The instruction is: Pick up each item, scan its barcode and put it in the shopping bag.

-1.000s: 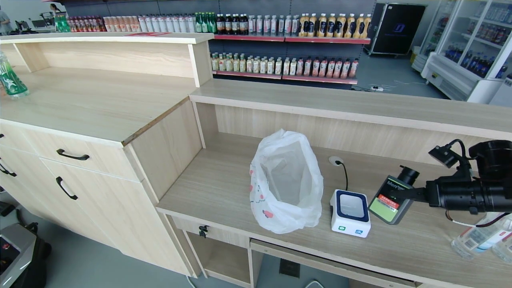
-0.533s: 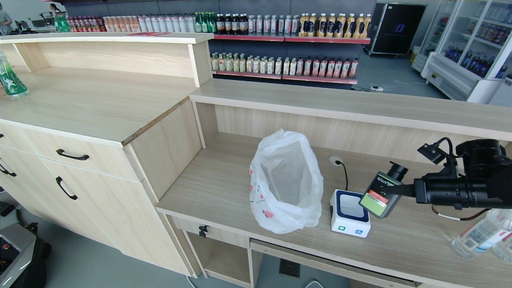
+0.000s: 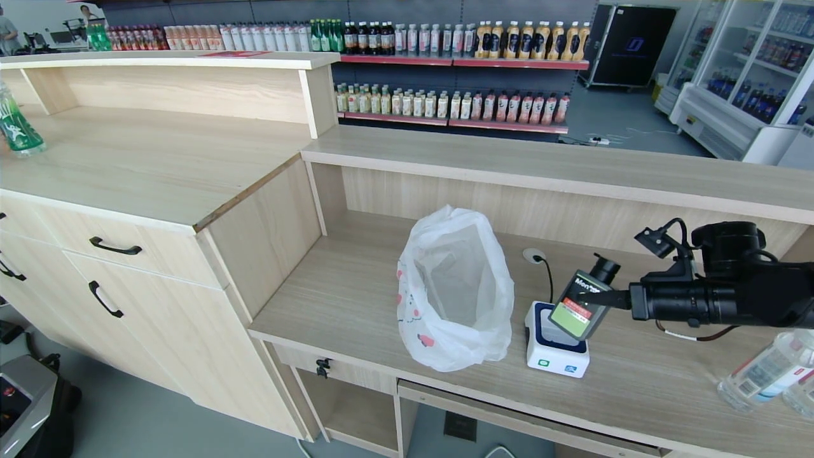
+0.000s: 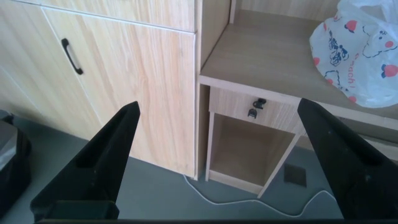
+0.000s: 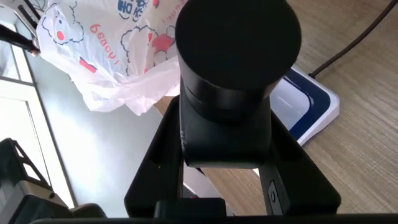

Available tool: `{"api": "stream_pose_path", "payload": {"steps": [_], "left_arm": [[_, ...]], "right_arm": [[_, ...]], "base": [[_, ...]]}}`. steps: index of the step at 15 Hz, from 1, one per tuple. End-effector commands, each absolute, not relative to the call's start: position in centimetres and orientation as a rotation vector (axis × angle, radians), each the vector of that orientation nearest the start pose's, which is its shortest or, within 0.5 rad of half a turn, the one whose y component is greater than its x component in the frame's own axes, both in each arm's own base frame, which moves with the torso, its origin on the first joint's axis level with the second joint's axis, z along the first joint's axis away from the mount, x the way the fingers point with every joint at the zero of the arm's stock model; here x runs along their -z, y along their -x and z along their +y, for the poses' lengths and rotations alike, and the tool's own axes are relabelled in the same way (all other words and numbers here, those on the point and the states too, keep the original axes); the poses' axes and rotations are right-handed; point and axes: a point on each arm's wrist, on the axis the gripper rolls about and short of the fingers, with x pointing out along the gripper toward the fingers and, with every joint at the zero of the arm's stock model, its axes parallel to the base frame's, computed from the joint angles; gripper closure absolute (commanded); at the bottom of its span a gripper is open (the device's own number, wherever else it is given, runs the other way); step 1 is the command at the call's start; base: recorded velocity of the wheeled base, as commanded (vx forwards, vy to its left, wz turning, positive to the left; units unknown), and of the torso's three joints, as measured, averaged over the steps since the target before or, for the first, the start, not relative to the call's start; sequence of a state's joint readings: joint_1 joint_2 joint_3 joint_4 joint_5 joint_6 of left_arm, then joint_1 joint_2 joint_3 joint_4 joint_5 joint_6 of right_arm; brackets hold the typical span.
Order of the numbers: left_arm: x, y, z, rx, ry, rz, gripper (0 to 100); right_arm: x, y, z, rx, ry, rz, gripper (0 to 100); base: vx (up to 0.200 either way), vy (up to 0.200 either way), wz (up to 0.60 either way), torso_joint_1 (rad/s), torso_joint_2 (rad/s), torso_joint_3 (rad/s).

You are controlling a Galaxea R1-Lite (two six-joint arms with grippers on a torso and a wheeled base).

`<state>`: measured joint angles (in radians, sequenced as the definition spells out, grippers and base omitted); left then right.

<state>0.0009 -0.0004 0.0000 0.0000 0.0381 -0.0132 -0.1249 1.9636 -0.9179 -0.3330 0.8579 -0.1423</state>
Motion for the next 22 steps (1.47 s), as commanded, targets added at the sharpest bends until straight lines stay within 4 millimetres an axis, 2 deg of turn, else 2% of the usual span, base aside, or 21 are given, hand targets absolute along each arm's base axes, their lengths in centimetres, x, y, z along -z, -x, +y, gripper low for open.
{"api": "stream_pose_path", "payload": {"steps": [1, 11, 12, 13, 15, 16, 17, 18, 19, 22], "left_arm": [[-7.5, 2.3, 0.1, -0.040, 0.014, 0.000, 0], [-7.5, 2.3, 0.1, -0.040, 0.014, 0.000, 0], [-7.5, 2.3, 0.1, -0.040, 0.014, 0.000, 0], [-7.5, 2.3, 0.1, -0.040, 0.014, 0.000, 0], [-7.5, 2.3, 0.1, -0.040, 0.014, 0.000, 0], [-7.5, 2.3, 0.1, -0.040, 0.014, 0.000, 0], [-7.5, 2.3, 0.1, -0.040, 0.014, 0.000, 0], [-7.5, 2.3, 0.1, -0.040, 0.014, 0.000, 0], [-7.5, 2.3, 0.1, -0.040, 0.014, 0.000, 0], [-7.5, 2.3, 0.1, -0.040, 0.014, 0.000, 0]], "right_arm": [[-9.2, -34.5, -2.3, -0.751, -0.218, 0.604, 100], [-9.1, -34.9, -1.8, -0.766, -0.211, 0.600, 100], [-9.8, -34.7, -1.8, -0.766, -0.204, 0.587, 100], [-11.3, -34.1, -1.6, -0.768, -0.188, 0.556, 100], [-16.6, -31.2, -1.2, -0.748, -0.118, 0.456, 100], [-18.8, -29.3, -1.3, -0.645, -0.069, 0.428, 100], [-19.9, -27.9, -1.4, -0.511, -0.032, 0.427, 100], [-20.4, -26.6, -1.3, -0.373, 0.004, 0.442, 100], [-20.8, -25.6, -0.6, -0.337, 0.030, 0.427, 100], [-21.7, -24.9, 0.0, -0.273, 0.096, 0.314, 100]], "base": [[0.000, 0.000, 0.00, 0.000, 0.00, 0.000], [0.000, 0.000, 0.00, 0.000, 0.00, 0.000], [0.000, 0.000, 0.00, 0.000, 0.00, 0.000], [0.000, 0.000, 0.00, 0.000, 0.00, 0.000], [0.000, 0.000, 0.00, 0.000, 0.00, 0.000], [0.000, 0.000, 0.00, 0.000, 0.00, 0.000], [0.000, 0.000, 0.00, 0.000, 0.00, 0.000], [0.000, 0.000, 0.00, 0.000, 0.00, 0.000], [0.000, 0.000, 0.00, 0.000, 0.00, 0.000], [0.000, 0.000, 0.00, 0.000, 0.00, 0.000]]}}
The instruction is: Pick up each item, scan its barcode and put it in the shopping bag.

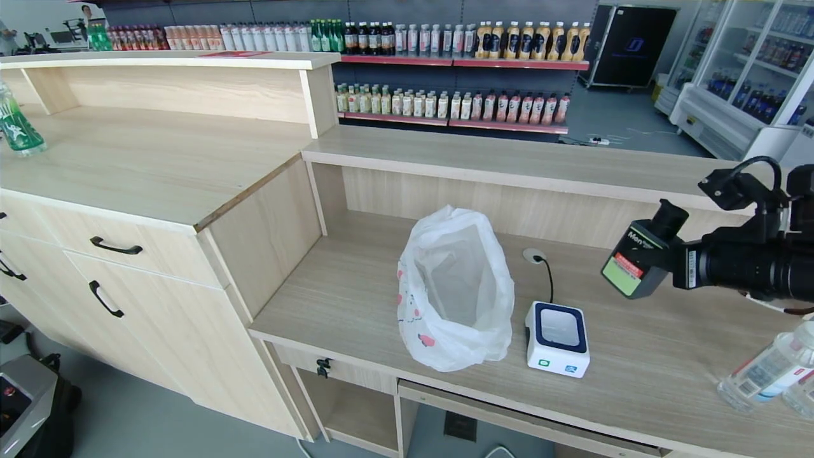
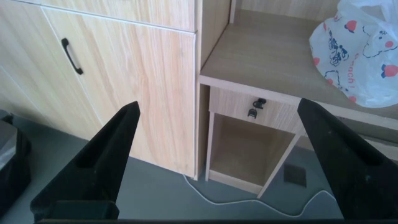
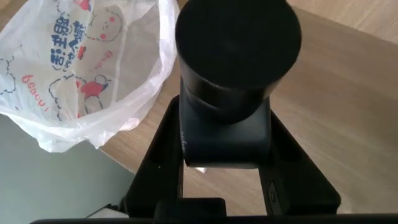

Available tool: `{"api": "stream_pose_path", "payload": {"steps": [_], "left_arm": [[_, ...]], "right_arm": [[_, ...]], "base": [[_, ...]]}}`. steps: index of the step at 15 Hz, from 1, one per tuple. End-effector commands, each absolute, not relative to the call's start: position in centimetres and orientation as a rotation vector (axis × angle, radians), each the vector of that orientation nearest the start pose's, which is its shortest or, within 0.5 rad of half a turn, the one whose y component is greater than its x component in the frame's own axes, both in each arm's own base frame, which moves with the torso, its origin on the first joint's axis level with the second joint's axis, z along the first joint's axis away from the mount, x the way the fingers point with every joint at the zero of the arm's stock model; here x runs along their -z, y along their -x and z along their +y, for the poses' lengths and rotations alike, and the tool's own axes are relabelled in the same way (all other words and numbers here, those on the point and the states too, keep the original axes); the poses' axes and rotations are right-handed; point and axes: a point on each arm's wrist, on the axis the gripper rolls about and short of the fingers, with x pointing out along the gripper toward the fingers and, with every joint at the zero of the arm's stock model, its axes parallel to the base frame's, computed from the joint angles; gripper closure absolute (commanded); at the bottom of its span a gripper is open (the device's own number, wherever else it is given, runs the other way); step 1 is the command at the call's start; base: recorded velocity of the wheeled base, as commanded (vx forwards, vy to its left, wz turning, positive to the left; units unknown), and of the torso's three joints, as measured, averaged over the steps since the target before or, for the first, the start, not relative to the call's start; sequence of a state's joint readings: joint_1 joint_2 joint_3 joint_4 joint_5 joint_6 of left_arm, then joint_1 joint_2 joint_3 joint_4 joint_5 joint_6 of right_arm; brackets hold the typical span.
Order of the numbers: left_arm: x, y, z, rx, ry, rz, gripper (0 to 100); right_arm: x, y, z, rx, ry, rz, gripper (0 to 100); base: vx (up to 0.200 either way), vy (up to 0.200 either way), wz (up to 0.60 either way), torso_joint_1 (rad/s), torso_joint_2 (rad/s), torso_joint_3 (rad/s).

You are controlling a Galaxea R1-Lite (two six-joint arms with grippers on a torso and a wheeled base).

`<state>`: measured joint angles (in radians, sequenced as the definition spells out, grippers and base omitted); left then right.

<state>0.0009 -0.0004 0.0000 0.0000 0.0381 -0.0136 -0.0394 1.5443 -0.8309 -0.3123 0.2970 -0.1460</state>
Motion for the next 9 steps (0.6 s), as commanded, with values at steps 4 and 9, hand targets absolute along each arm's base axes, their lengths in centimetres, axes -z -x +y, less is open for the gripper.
{"api": "stream_pose_path", "payload": {"steps": [4, 9], "left_arm": [[-7.5, 2.3, 0.1, -0.040, 0.014, 0.000, 0], [-7.5, 2.3, 0.1, -0.040, 0.014, 0.000, 0]], "right_arm": [[-21.7, -25.3, 1.8, -0.029, 0.191, 0.323, 100], [-22.2, -26.2, 4.3, -0.123, 0.215, 0.248, 100]], "base": [[0.000, 0.000, 0.00, 0.000, 0.00, 0.000], [0.000, 0.000, 0.60, 0.002, 0.01, 0.003]]}}
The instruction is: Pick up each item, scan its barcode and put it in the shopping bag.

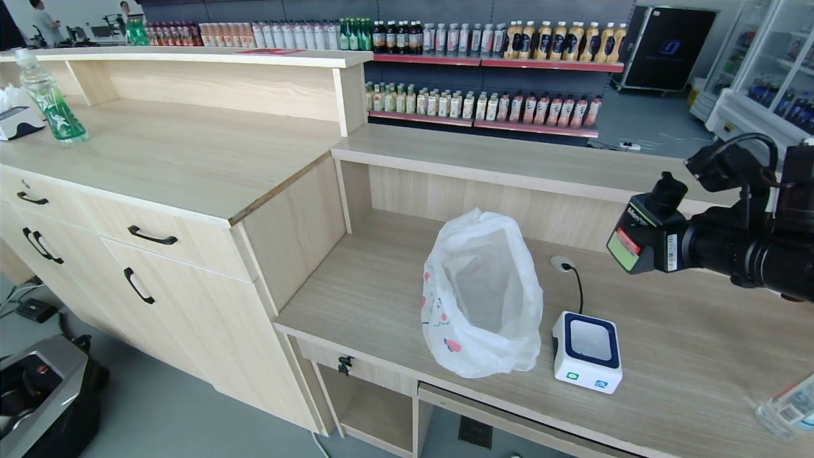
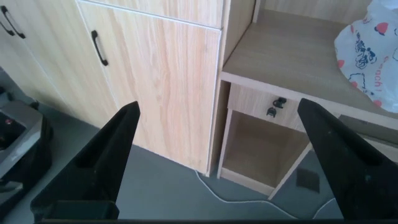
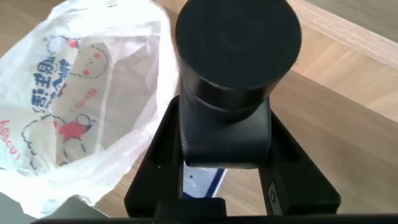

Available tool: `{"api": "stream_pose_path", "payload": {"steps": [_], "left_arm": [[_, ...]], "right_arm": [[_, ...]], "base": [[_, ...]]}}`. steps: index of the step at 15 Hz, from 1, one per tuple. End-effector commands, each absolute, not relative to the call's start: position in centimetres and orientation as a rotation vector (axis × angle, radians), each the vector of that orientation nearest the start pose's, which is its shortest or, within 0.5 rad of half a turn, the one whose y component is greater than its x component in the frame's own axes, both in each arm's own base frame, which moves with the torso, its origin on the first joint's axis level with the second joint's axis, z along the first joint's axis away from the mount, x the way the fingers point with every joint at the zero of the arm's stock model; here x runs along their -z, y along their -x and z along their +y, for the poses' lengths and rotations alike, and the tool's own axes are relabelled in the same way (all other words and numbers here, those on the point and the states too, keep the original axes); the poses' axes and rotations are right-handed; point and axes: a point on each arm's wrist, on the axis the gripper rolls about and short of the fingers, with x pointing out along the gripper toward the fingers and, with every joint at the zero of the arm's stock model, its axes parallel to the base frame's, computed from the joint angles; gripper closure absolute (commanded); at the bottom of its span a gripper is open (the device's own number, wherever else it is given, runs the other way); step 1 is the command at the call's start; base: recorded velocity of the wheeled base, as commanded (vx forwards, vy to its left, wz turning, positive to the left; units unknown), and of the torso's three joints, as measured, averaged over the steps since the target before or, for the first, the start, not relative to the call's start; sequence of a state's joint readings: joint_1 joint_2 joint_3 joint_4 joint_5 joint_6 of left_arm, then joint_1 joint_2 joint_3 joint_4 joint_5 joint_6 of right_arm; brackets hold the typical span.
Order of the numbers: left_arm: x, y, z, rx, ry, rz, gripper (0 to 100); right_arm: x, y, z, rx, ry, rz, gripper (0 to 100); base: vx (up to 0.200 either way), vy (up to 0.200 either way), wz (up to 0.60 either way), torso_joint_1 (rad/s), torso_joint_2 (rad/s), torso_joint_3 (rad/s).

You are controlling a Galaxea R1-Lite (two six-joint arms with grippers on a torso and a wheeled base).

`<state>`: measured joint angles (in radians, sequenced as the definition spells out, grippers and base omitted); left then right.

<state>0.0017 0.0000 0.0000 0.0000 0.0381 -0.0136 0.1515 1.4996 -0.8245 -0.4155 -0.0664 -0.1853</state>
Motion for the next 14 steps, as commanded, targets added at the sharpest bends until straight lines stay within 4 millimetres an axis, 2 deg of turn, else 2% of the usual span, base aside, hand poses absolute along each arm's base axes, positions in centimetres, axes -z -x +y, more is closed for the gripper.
{"api": "stream_pose_path", "payload": {"steps": [1, 3, 9, 14], "left_arm": [[-7.5, 2.3, 0.1, -0.040, 0.014, 0.000, 0], [-7.5, 2.3, 0.1, -0.040, 0.014, 0.000, 0], [-7.5, 2.3, 0.1, -0.040, 0.014, 0.000, 0], [-7.5, 2.3, 0.1, -0.040, 0.014, 0.000, 0]], "right_arm": [[-22.2, -26.5, 4.6, -0.132, 0.216, 0.247, 100], [-21.8, -27.3, 5.0, -0.144, 0.220, 0.256, 100], [-16.6, -31.3, 2.9, -0.269, 0.192, 0.397, 100], [-12.3, -35.1, 0.8, -0.270, 0.238, 0.378, 100]], "base": [[0.000, 0.000, 0.60, 0.007, 0.01, -0.002], [0.000, 0.000, 0.60, -0.005, 0.01, 0.005], [0.000, 0.000, 0.00, 0.000, 0.00, 0.000], [0.000, 0.000, 0.00, 0.000, 0.00, 0.000]]}}
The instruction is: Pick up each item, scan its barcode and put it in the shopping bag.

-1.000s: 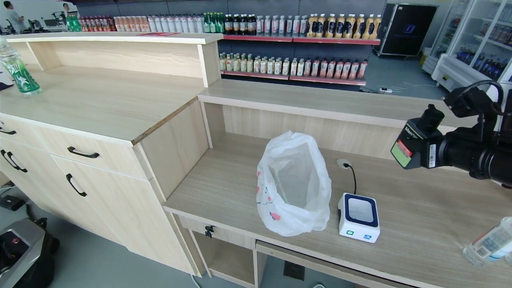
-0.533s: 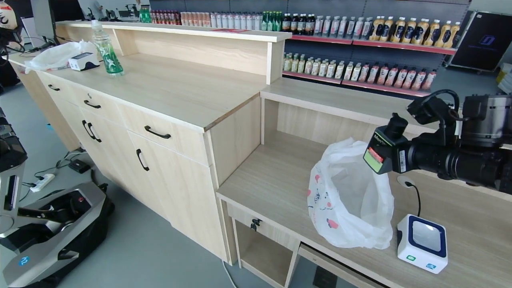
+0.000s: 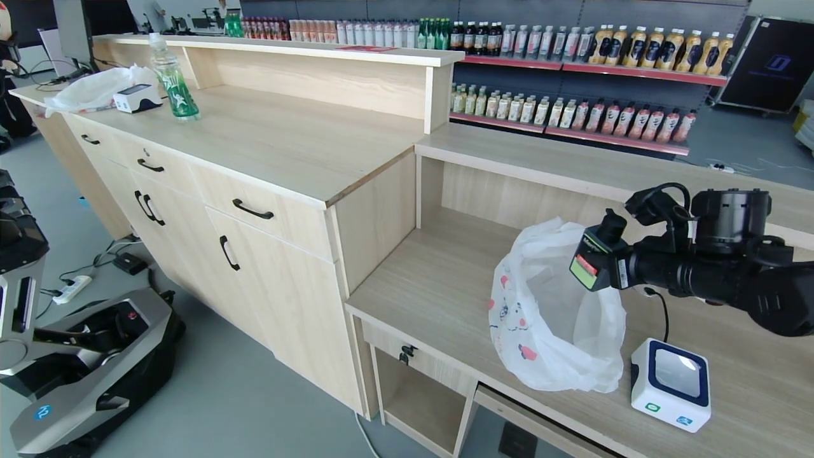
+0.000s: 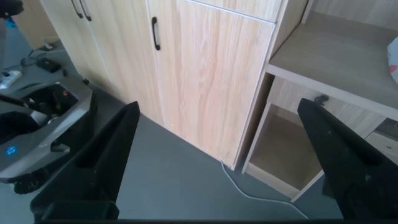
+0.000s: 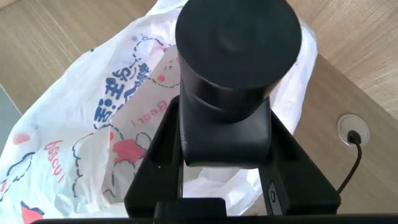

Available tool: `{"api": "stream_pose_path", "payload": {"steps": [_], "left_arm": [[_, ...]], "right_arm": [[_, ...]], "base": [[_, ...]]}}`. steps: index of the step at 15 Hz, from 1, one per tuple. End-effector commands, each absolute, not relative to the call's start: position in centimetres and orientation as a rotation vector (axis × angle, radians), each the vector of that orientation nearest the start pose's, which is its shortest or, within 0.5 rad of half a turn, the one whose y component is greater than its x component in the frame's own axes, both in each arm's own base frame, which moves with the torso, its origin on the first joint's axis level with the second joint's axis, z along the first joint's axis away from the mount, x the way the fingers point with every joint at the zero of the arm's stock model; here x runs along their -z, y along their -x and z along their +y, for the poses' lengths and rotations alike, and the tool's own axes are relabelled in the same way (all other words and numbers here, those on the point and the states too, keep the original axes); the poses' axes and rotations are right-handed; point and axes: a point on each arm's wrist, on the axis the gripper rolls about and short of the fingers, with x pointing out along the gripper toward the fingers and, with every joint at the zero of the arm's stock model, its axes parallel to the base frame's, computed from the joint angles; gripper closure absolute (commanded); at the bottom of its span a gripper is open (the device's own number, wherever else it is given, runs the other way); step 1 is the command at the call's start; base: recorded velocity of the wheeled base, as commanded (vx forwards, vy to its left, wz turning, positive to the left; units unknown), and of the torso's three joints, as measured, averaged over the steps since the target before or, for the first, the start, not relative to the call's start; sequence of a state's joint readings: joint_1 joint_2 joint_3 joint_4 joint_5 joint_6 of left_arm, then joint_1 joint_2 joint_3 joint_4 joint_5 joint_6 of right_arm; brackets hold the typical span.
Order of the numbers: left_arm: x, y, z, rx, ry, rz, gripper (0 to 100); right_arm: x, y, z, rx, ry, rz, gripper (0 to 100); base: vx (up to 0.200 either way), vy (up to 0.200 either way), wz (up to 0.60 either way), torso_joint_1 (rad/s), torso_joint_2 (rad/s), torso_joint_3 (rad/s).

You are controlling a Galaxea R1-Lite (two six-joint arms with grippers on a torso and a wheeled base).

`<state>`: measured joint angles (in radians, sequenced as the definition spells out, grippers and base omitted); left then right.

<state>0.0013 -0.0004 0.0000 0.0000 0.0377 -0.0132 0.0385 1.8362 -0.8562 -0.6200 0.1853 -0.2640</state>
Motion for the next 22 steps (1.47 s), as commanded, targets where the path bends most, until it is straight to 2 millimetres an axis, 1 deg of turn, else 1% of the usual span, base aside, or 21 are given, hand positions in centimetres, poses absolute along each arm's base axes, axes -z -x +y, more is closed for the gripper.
{"api": "stream_pose_path", "payload": {"steps": [1, 6, 11, 13, 15, 19, 22], "left_arm": [[-7.5, 2.3, 0.1, -0.040, 0.014, 0.000, 0], [-7.5, 2.3, 0.1, -0.040, 0.014, 0.000, 0], [-7.5, 2.3, 0.1, -0.040, 0.014, 0.000, 0], [-7.5, 2.3, 0.1, -0.040, 0.014, 0.000, 0], [-7.5, 2.3, 0.1, -0.040, 0.014, 0.000, 0], [-7.5, 2.3, 0.1, -0.040, 0.014, 0.000, 0], [-7.5, 2.3, 0.1, -0.040, 0.014, 0.000, 0]], "right_arm": [[-11.4, -35.8, 0.5, -0.272, 0.239, 0.372, 100], [-8.1, -38.2, 0.6, -0.274, 0.247, 0.325, 100], [-6.0, -40.0, 1.2, -0.290, 0.259, 0.316, 100], [-5.4, -40.4, 1.3, -0.325, 0.255, 0.304, 100], [-5.1, -41.2, 1.7, -0.372, 0.252, 0.264, 100], [-4.3, -42.4, 2.3, -0.388, 0.254, 0.240, 100], [-3.0, -43.2, 2.6, -0.395, 0.251, 0.234, 100]], "base": [[0.000, 0.000, 0.00, 0.000, 0.00, 0.000], [0.000, 0.000, 0.00, 0.000, 0.00, 0.000], [0.000, 0.000, 0.00, 0.000, 0.00, 0.000], [0.000, 0.000, 0.00, 0.000, 0.00, 0.000], [0.000, 0.000, 0.00, 0.000, 0.00, 0.000], [0.000, 0.000, 0.00, 0.000, 0.00, 0.000], [0.000, 0.000, 0.00, 0.000, 0.00, 0.000]]}}
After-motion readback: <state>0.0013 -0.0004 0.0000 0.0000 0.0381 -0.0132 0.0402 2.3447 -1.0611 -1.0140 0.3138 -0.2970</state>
